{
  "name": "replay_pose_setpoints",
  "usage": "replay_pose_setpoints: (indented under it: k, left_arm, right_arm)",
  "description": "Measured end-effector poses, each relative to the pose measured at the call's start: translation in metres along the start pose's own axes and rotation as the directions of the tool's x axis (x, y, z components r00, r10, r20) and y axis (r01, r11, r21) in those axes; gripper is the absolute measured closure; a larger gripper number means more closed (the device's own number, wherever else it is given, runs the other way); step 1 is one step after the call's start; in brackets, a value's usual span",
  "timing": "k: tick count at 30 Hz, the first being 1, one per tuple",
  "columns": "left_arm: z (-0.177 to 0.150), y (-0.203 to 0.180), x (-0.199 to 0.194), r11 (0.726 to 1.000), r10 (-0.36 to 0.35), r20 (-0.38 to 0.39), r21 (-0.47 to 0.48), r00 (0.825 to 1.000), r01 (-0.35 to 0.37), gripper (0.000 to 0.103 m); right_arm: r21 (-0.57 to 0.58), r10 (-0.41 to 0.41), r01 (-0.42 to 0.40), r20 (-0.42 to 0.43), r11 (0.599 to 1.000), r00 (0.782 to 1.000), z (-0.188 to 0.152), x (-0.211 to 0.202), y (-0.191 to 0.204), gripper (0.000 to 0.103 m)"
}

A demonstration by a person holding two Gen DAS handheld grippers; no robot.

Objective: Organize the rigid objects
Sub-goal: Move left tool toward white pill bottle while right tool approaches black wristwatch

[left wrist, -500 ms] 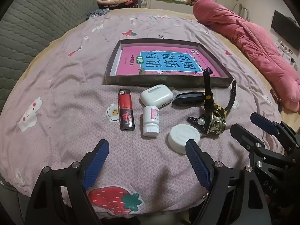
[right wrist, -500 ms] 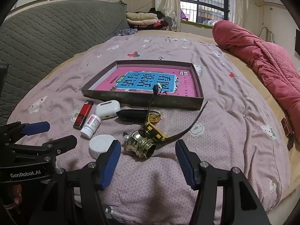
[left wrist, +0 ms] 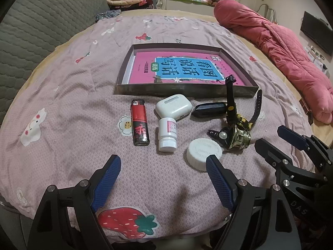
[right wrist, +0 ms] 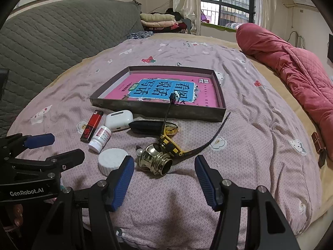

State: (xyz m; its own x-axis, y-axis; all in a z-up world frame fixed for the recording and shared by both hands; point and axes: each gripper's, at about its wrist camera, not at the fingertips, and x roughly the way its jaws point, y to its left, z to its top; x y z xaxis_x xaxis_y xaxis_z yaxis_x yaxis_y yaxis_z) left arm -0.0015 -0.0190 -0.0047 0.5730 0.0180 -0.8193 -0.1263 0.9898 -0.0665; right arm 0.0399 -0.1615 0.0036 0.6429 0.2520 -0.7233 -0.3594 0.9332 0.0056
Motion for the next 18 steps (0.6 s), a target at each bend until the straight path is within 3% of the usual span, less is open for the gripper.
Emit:
replay_pose_setpoints:
  k: [18]
  left_arm:
    - [-0.0010, 0.0040, -0.0003, 1.000, -0.010, -0.001, -0.014, 1.000, 0.009, 0.018]
  right_arm:
    - [-0.003, 0.001, -0.001, 0.001, 1.000, 1.000, -0.0020, 0.0037, 0.0024, 0.043]
